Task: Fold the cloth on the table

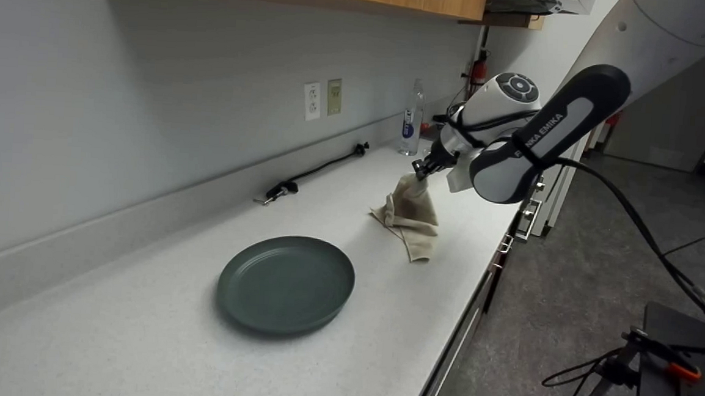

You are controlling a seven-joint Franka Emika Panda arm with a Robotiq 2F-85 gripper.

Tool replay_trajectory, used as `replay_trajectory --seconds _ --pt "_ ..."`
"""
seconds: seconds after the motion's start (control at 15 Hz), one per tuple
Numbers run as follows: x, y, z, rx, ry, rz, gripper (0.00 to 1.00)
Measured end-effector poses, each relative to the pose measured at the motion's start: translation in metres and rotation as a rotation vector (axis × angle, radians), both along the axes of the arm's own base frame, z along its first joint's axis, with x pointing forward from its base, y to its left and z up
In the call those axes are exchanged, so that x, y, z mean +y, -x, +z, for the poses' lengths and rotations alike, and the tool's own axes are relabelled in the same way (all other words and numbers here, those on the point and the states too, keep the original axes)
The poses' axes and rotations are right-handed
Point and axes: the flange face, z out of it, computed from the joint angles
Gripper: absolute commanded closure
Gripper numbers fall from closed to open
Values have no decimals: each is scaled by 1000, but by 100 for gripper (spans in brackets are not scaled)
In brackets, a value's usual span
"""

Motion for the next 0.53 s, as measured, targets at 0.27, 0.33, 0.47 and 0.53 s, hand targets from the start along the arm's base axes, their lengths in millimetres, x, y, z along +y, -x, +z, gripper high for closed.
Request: replay_trajectory --seconds 0.27,0.33,0.47,0.53 --pt "63 23 0 62 -78 167 99" --pt "75 30 -2 89 -100 200 99" --pt "89 42 -5 144 -127 243 99" --pt "91 47 -7 167 -132 256 99"
